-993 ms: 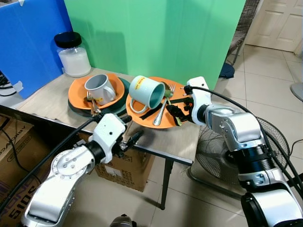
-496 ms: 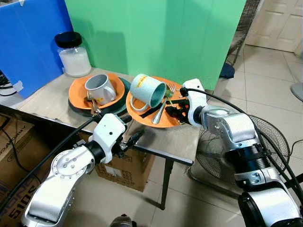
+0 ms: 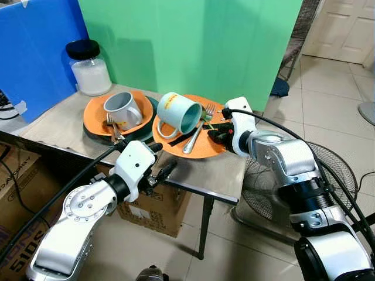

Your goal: Setting the table

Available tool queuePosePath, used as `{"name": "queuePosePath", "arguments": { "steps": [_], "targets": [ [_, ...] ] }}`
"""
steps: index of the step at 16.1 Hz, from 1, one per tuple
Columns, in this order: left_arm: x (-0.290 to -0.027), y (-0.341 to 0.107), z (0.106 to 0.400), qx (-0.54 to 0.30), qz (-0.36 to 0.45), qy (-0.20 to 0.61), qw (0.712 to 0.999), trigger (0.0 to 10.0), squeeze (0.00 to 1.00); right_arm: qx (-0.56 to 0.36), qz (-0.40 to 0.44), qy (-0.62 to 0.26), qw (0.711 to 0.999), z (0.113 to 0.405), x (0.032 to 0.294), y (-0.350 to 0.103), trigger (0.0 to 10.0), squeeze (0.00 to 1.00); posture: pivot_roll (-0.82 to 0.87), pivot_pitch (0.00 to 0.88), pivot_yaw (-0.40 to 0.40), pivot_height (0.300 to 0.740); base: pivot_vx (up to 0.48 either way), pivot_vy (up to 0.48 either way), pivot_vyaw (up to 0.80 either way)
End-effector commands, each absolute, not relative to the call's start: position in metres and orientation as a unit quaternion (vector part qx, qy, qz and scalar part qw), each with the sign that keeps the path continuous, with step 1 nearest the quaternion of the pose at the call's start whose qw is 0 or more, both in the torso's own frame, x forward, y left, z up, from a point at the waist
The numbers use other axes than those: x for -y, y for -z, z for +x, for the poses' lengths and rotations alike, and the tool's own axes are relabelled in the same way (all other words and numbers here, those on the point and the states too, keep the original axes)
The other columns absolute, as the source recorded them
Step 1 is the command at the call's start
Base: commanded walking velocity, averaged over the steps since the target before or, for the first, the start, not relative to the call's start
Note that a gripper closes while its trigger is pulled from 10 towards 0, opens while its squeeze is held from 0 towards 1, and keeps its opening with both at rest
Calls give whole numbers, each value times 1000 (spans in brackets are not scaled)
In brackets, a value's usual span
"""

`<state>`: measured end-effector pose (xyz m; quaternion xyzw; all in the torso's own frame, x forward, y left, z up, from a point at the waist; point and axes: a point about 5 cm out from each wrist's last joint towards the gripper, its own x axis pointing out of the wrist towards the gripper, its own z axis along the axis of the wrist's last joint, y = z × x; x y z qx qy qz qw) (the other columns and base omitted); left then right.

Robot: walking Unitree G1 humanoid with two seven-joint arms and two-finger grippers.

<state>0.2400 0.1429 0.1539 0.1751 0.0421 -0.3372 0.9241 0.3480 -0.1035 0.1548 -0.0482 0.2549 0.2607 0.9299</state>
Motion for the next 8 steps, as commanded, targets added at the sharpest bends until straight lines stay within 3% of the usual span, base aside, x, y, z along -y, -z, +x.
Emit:
{"name": "queuePosePath", "arguments": {
  "steps": [1,8],
  "targets": [
    [-141,-157,241,-35,185,339,922,10000,0,-257,-56,-262,929,351,101,-158,1608,0,219,0,-6,727,0,0,0],
    [-141,-156,241,-34,189,337,922,10000,0,-257,-60,-262,928,353,103,-158,1608,0,218,0,-7,727,0,0,0]
  ]
}}
